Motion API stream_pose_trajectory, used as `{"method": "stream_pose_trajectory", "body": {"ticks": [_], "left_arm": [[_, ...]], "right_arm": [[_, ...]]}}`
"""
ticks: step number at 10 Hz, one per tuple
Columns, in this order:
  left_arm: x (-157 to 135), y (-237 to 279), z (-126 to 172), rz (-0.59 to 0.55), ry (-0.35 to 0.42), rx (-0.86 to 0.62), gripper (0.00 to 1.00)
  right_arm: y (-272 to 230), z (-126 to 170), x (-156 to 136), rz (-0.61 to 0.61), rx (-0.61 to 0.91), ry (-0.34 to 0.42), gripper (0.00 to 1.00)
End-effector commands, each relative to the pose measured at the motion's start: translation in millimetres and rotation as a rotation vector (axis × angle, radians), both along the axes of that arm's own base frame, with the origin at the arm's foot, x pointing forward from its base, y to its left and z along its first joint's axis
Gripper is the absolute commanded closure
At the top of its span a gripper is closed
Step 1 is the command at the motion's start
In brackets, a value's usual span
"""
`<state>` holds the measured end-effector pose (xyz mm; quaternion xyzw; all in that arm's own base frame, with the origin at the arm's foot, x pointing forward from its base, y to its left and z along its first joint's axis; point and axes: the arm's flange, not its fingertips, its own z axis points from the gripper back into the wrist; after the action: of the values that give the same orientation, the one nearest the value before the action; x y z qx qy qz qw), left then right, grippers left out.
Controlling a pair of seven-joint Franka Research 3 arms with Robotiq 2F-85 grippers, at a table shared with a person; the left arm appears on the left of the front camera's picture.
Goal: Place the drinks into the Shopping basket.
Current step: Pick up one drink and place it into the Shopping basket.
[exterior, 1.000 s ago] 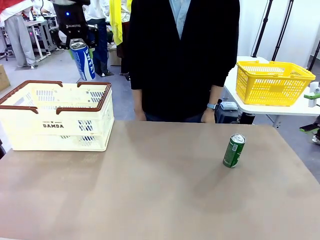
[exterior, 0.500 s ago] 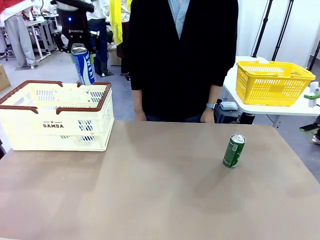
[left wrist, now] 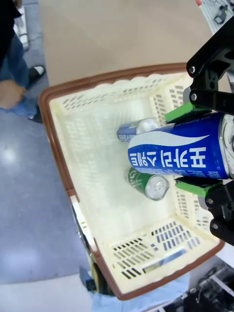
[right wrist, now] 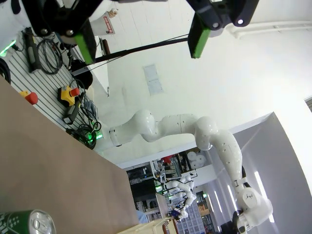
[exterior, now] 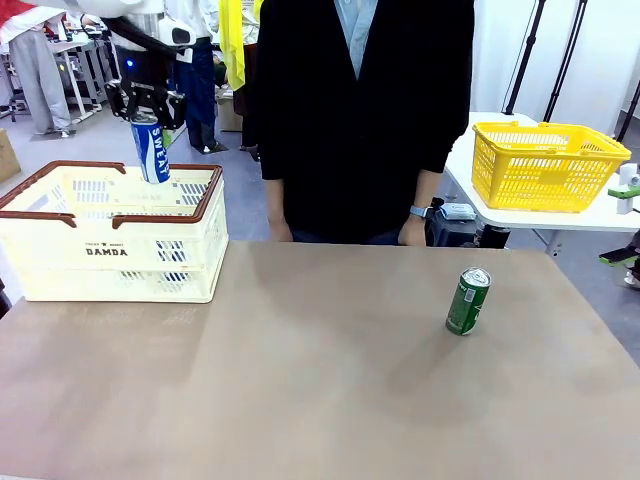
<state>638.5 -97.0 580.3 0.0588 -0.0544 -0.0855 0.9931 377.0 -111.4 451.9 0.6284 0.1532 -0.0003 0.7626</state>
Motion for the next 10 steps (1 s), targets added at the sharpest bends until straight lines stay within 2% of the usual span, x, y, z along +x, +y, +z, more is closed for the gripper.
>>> {"method": "stream_pose_trajectory", "body": {"ticks": [1, 4, 7, 9, 10], "left_arm": [[13.1, 15.1, -8.0, -0.023, -0.011, -0.068, 1.0], [20.6, 34.3, -47.8, -0.038, -0.033, -0.09, 1.0], [28.7, 45.4, -78.3, -0.072, 0.023, -0.113, 1.0], [35.0, 45.1, -101.8, -0.061, -0.001, -0.09, 1.0], [38.3, 45.1, -109.5, -0.067, 0.019, -0.092, 1.0]], "right_arm": [[0.1, 4.8, -1.1, 0.008, -0.008, 0.018, 0.0], [0.1, 4.8, -1.1, 0.008, -0.008, 0.018, 0.0], [0.1, 4.8, -1.1, 0.008, -0.008, 0.018, 0.0], [0.1, 4.8, -1.1, 0.008, -0.008, 0.018, 0.0], [0.1, 4.8, -1.1, 0.008, -0.008, 0.018, 0.0]]}}
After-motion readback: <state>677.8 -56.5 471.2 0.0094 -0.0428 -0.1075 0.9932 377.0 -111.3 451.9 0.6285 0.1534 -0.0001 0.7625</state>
